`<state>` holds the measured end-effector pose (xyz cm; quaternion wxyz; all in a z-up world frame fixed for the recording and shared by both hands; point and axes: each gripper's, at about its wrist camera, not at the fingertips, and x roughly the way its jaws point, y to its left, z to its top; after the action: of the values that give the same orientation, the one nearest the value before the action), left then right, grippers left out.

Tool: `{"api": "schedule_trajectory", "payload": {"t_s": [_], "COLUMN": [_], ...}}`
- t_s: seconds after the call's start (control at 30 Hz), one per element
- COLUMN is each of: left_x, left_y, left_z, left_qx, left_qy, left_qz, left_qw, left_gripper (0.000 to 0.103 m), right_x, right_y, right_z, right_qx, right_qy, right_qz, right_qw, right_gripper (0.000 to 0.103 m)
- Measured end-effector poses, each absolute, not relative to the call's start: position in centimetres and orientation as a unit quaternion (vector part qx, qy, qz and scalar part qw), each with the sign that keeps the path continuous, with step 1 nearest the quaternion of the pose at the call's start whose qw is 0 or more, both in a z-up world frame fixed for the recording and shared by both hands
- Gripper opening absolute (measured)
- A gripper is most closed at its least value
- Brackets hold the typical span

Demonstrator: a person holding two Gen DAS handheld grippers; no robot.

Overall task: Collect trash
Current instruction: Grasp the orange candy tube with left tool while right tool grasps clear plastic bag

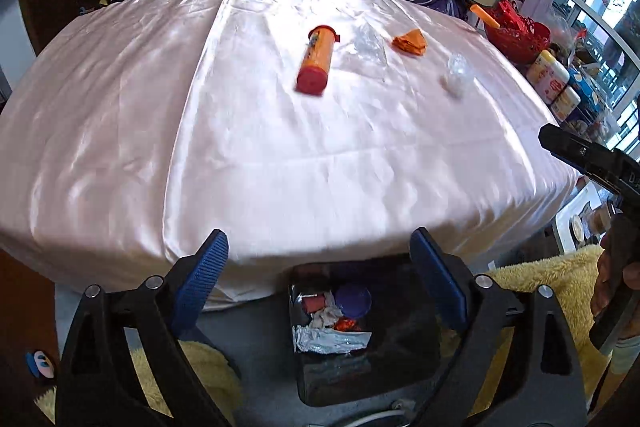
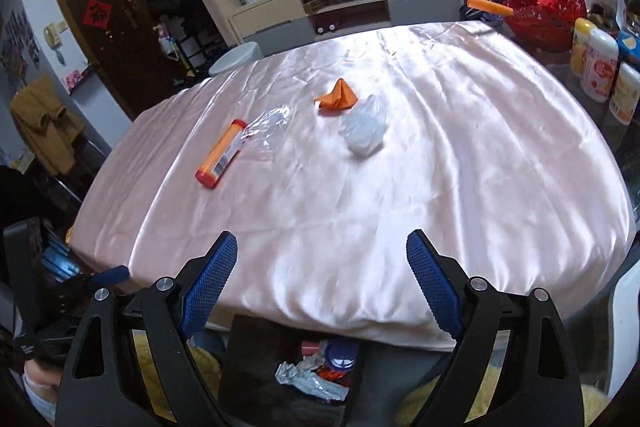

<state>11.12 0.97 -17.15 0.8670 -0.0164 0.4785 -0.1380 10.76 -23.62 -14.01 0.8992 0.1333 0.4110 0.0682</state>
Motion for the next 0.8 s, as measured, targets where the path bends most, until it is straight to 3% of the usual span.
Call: {"api": "schedule_trajectory", "payload": {"t_s": [0.4, 0.8], "left_x": [19.4, 25.6], "left_y": [-0.4, -1.4], "left_z": [-15.2, -17.0], "left_qx": [0.01, 0.018], "left_qy": [0.464, 0.472], "left_qz": [-0.13, -0.126], "left_qw": [0.876, 0.872], "left_gripper": [0.09, 0.088], "right_x": [18.9, 23.2], "right_y": [-23.8, -24.3], "right_z": [-14.0, -16.8], "right_qx": [0.105, 0.109], "right_qy": [0.428, 0.451], "right_qz": [0.052, 0.039], "right_qw": [0.896, 0.885], "right_gripper": [0.087, 0.087]}}
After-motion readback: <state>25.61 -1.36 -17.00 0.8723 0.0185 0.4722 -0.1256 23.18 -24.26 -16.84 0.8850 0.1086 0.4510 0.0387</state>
